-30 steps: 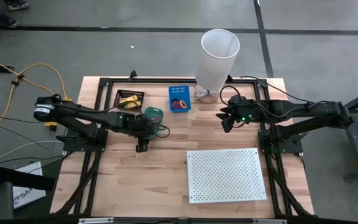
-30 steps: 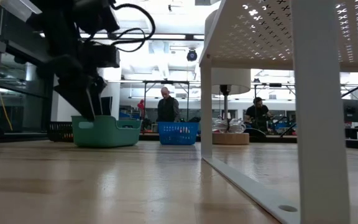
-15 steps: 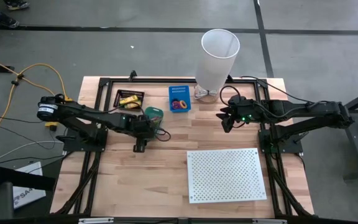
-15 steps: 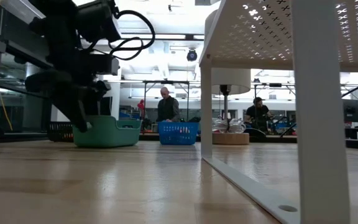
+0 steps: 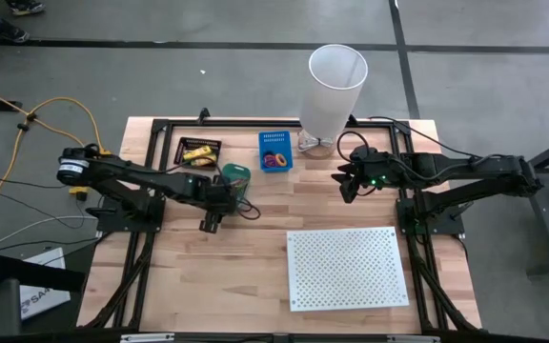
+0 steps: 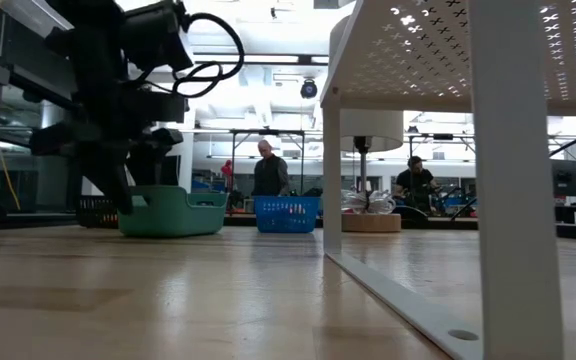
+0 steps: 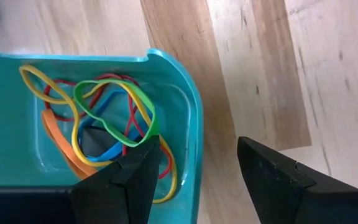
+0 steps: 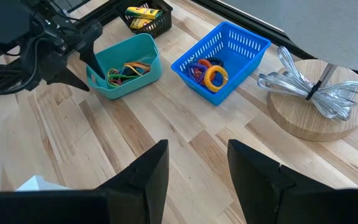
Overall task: Pick & Place Office Desk Supplies
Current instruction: Put the green bin with the rubber bands on the shelf
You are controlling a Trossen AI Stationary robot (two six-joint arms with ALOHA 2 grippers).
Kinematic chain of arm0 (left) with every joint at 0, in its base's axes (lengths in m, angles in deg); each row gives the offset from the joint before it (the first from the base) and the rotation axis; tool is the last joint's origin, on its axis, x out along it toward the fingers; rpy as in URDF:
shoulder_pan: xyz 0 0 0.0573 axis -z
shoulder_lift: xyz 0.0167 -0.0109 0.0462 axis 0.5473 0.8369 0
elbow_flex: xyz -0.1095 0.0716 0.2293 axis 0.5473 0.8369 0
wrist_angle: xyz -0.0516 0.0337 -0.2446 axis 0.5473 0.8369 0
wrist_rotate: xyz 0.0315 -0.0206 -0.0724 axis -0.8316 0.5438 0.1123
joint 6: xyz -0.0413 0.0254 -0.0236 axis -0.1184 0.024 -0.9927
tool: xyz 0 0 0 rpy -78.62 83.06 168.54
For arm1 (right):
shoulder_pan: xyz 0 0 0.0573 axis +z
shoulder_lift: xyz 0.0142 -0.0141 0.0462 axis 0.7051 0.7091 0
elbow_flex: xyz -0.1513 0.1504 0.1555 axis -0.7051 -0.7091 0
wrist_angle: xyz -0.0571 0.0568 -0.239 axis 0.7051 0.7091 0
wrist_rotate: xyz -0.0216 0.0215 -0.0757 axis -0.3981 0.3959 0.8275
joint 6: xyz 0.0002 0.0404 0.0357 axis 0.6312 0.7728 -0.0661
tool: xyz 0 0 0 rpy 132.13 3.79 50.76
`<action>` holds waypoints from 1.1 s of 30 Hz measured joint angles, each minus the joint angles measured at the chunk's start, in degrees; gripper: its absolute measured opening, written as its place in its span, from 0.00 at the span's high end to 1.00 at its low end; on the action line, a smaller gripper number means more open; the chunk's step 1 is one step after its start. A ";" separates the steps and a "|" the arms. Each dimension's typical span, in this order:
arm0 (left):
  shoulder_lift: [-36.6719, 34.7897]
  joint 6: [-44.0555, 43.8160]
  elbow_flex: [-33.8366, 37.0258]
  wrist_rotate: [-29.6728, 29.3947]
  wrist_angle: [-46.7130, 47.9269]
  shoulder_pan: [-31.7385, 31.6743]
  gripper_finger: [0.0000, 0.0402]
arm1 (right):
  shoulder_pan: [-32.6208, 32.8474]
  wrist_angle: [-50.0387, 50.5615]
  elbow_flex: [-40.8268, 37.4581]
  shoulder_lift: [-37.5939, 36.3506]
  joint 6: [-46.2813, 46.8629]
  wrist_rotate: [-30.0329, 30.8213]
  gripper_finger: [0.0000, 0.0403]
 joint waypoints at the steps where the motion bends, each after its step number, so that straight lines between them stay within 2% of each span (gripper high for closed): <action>1: 0.38 0.37 0.00 -0.01 0.01 0.00 0.49 | 0.02 0.00 0.00 0.00 0.00 0.02 0.62; 15: 3.07 1.60 0.00 0.02 -0.11 0.00 0.51 | 0.01 0.00 0.00 0.02 0.00 0.01 0.62; 25: 3.07 1.66 0.00 -0.42 -0.20 0.00 0.76 | 0.02 0.00 -0.02 0.01 0.00 0.02 0.62; 33: 3.07 1.59 0.00 -0.47 -0.20 0.00 0.89 | 0.00 0.00 0.00 0.02 -0.02 0.00 0.62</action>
